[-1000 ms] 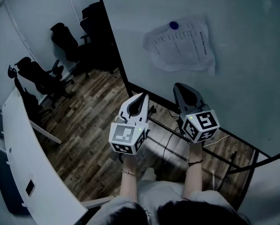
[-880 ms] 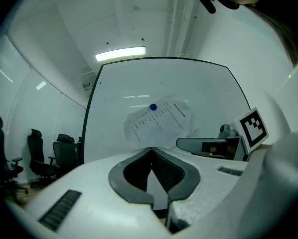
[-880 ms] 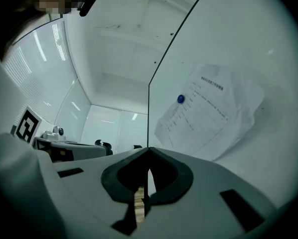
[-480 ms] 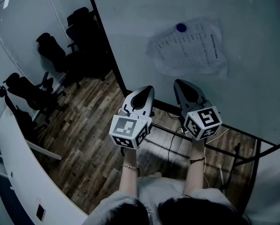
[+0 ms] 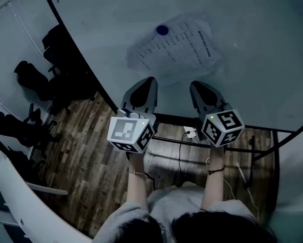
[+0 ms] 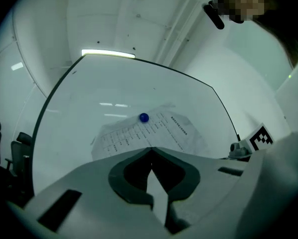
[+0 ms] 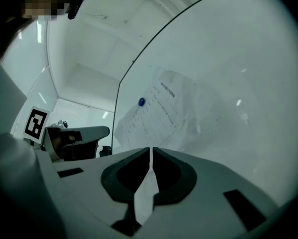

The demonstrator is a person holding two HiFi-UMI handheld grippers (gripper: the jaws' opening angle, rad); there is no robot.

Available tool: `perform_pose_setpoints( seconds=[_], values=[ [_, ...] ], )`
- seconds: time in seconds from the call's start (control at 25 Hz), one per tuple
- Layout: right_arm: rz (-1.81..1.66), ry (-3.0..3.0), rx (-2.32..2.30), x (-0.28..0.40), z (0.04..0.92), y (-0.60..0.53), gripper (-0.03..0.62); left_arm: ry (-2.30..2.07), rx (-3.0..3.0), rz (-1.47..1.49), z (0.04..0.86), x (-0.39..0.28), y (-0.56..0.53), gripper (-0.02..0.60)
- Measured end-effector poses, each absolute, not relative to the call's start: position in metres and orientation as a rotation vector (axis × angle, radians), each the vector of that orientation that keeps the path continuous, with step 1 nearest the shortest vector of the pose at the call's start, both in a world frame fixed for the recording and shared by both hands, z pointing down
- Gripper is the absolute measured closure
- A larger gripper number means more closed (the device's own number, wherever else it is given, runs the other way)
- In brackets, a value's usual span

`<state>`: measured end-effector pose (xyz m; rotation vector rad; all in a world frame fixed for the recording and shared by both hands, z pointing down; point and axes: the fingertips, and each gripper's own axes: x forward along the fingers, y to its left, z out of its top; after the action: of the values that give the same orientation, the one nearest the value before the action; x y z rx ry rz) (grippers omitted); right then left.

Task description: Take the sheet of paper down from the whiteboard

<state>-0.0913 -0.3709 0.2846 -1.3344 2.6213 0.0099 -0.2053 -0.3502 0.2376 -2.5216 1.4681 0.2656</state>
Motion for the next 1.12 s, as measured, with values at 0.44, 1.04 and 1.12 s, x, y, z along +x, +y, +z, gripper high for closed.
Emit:
perform_pose_setpoints(
  seconds=[0.44, 1.04, 1.12],
  values=[
    [-0.113, 2.6, -1.397, -0.056, 0.292, -0.385, 0.569, 1.436, -2.454, 0.228, 0.194, -0.177, -0.383, 0.575],
    [-0.113, 2.534, -1.399, -0.038, 0.275, -0.387, 0.49, 1.491, -2.313, 0.128, 0.157, -0.168, -0.405, 0.523],
    [-0.105, 2.528, -1.396, -0.037, 0.272, -0.387, 0.485, 1.495, -2.305, 0.129, 0.154, -0.168, -0.408, 0.494]
  ],
)
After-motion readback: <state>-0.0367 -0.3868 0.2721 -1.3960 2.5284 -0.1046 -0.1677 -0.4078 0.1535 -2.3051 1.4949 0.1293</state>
